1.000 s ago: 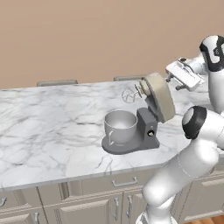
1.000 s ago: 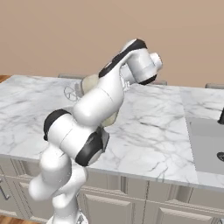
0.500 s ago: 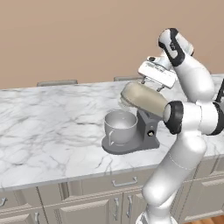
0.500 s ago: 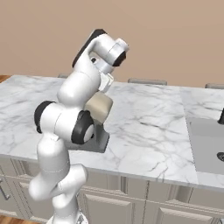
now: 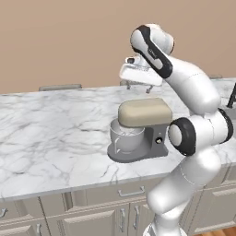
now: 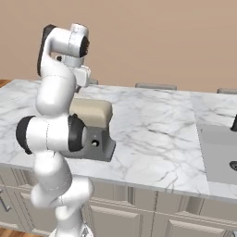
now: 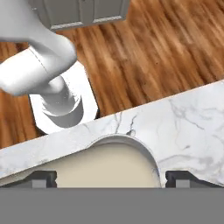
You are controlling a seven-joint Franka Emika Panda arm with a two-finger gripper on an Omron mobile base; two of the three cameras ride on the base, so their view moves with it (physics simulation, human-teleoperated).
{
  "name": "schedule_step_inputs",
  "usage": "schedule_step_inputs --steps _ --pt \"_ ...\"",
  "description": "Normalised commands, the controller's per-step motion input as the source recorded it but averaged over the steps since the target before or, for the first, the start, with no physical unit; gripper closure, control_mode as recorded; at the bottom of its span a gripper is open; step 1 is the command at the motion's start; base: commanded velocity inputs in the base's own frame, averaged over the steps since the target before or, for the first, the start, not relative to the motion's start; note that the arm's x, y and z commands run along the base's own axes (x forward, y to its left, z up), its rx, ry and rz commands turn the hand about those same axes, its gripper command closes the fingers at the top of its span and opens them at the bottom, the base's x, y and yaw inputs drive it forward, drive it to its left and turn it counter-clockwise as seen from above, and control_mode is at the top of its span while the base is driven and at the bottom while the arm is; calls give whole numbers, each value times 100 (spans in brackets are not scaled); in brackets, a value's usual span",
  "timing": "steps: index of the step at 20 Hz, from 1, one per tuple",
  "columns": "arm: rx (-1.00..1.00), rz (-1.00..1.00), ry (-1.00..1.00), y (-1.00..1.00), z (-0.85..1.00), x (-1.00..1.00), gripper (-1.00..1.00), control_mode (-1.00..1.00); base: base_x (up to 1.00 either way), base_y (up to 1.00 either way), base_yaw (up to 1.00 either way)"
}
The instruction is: Close the stand mixer head.
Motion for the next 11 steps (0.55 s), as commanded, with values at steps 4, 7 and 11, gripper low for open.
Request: schedule_step_inputs --steps 4,7,11 --pt "-1 22 -8 18 -5 -59 -100 -100 0 0 0" --pt "0 14 0 5 -13 -22 -100 -100 0 0 0" --pt "0 1 -1 0 -3 -7 -100 -100 0 0 0"
